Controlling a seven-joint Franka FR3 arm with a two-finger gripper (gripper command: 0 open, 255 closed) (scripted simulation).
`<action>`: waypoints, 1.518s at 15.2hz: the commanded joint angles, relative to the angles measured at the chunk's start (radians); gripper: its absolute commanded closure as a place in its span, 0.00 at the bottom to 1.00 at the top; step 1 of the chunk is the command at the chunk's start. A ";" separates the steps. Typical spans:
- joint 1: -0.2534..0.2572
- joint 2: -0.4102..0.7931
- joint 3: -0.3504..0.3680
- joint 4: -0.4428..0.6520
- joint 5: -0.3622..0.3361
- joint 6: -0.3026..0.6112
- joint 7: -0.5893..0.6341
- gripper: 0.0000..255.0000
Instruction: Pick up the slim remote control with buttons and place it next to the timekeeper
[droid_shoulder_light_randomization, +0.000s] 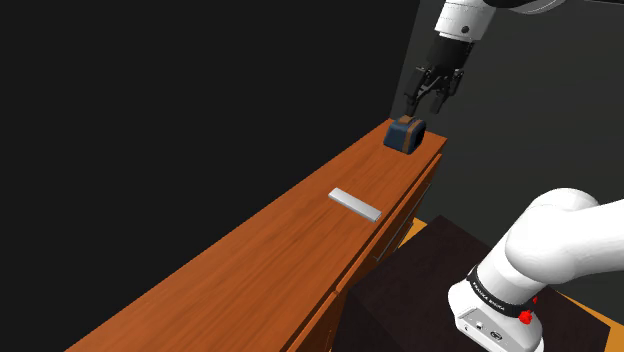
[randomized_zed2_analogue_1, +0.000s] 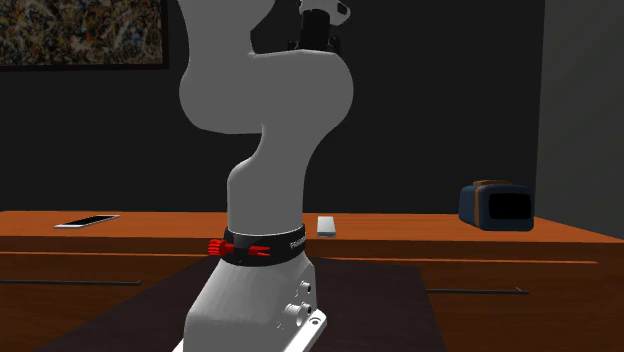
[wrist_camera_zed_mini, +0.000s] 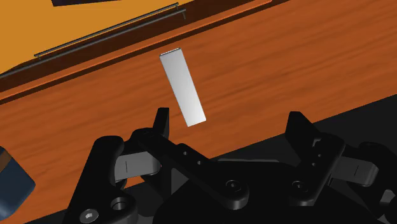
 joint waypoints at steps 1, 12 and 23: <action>0.000 0.000 0.000 0.000 0.000 0.000 0.000 0.00; 0.011 0.170 0.001 -0.226 -0.019 0.379 -0.079 0.00; 0.022 0.521 -0.001 -0.288 -0.031 0.775 -0.151 0.00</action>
